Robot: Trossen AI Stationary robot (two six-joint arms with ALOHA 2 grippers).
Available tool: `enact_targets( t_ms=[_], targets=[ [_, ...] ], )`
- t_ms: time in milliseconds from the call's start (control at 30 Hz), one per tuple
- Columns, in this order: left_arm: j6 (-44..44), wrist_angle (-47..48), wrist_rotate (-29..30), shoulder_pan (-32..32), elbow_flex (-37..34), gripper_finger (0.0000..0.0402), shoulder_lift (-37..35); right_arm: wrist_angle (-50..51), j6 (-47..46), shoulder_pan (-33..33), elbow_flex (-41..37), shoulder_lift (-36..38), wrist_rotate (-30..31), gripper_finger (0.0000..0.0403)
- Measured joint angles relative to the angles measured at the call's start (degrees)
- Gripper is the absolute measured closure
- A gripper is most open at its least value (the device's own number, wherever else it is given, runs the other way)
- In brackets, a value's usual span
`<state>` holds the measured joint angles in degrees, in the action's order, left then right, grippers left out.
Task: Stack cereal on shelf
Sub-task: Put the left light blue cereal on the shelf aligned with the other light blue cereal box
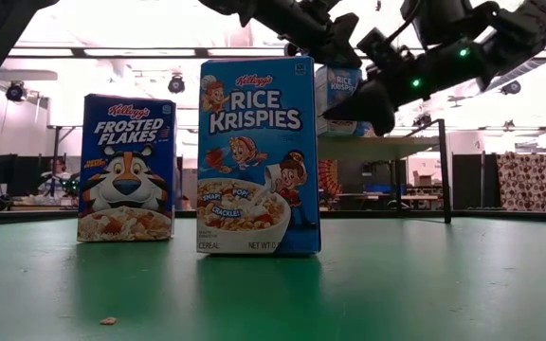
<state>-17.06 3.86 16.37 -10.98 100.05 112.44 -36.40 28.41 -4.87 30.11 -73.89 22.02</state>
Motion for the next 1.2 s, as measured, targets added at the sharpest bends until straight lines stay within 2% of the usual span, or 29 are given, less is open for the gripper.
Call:
enact_targets(
  t_ms=[167,800,1000,1200],
  targets=[
    [0.00,0.10,0.01,0.00,0.00,0.0290,0.00,-3.92,1.63,-0.23,0.19,-1.66,5.90,0.0394],
    [0.61,-0.65,-2.56,0.61,2.18,0.0290,0.00,-4.66,-1.82,-0.54,0.24,1.56,16.89,0.0394],
    [0.65,4.86,-2.57,0.99,6.40,0.0290,-0.04,-4.59,-2.01,-0.54,0.24,1.79,18.75,0.0394],
    [-0.20,18.09,-2.52,2.51,14.47,0.0290,-0.04,-4.18,-1.03,-0.54,0.24,1.86,23.74,0.0394]
  ],
)
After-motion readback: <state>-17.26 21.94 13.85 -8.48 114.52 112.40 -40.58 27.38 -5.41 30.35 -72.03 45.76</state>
